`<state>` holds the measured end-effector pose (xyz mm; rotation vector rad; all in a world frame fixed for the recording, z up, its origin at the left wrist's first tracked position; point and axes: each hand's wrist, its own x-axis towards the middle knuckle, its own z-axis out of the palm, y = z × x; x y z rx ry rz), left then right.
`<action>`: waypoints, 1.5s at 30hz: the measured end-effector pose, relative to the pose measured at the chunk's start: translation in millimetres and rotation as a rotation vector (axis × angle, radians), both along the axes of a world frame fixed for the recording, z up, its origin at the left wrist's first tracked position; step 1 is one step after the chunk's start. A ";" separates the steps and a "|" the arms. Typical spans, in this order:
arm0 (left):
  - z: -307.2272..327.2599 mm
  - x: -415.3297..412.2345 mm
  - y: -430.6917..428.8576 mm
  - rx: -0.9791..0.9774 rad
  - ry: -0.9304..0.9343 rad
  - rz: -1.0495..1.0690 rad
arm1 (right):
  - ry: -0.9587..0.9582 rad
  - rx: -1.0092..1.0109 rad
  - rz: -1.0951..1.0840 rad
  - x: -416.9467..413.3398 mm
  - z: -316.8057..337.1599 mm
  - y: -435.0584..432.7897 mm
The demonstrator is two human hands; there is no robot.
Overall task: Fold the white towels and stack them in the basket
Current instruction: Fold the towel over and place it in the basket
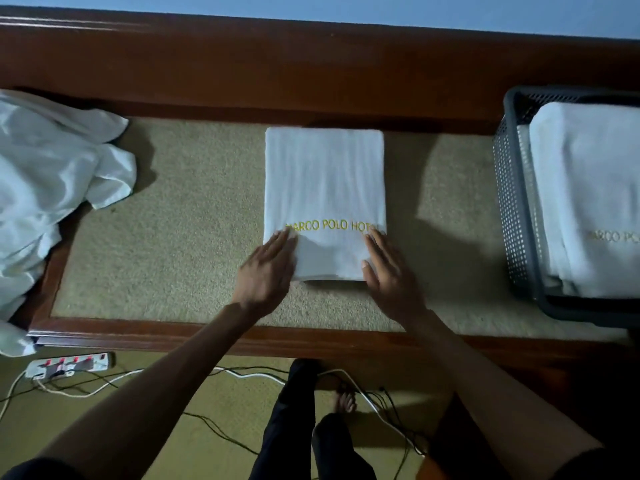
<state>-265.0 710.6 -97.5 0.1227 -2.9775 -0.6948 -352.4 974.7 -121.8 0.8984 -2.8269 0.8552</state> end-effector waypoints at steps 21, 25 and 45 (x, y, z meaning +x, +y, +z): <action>35.6 -190.4 -77.5 1.175 -0.581 0.614 | -1.172 -0.587 -0.681 -188.1 39.7 -80.3; 59.8 -184.7 -64.9 1.299 -0.605 0.574 | -1.112 -0.765 -0.576 -165.5 75.4 -68.7; 271.8 -288.7 188.4 1.324 -0.666 -0.039 | -0.269 -0.629 -0.918 -187.2 299.8 186.1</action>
